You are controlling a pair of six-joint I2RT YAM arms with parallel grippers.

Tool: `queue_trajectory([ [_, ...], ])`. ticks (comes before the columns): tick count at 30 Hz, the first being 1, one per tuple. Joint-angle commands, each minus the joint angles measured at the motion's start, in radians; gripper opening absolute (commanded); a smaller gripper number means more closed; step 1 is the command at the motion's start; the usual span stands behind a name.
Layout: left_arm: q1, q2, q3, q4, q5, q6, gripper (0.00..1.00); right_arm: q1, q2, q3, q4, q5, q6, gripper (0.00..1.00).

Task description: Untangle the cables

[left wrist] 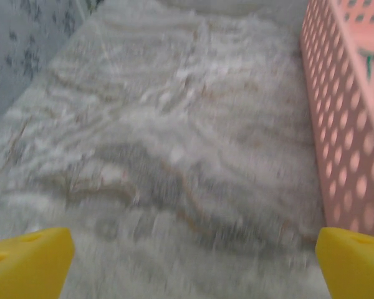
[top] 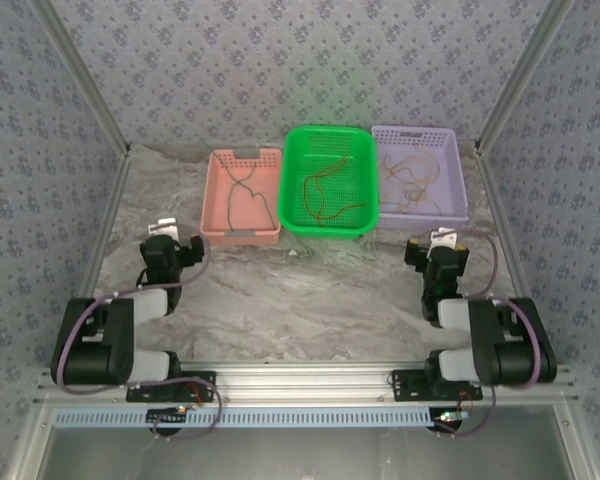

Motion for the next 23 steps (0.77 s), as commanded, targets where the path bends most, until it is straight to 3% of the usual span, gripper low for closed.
queue_trajectory([
  [1,0.042,0.128,0.001,0.224,0.055,0.006,0.99,-0.007,0.131,0.036,0.206,-0.094,-0.034,0.99],
  [2,0.054,0.173,-0.006,0.319,0.082,0.007,0.99,0.008,0.127,0.051,0.183,-0.087,-0.055,0.99],
  [3,0.057,0.139,0.013,0.230,0.098,0.002,0.99,0.011,0.097,0.070,0.077,-0.100,-0.060,0.99],
  [4,0.058,0.130,0.032,0.162,0.103,0.007,0.99,0.010,0.109,0.076,0.095,-0.115,-0.066,0.99],
  [5,0.057,0.154,0.024,0.227,0.125,0.019,0.99,0.013,0.123,0.078,0.114,-0.091,-0.065,0.99],
  [9,0.057,0.143,0.064,0.128,0.100,0.002,0.99,-0.041,0.116,0.164,-0.071,-0.107,0.003,0.99],
  [23,0.057,0.146,0.062,0.138,0.102,0.004,0.99,-0.027,0.121,0.159,-0.044,-0.056,0.002,0.99],
])
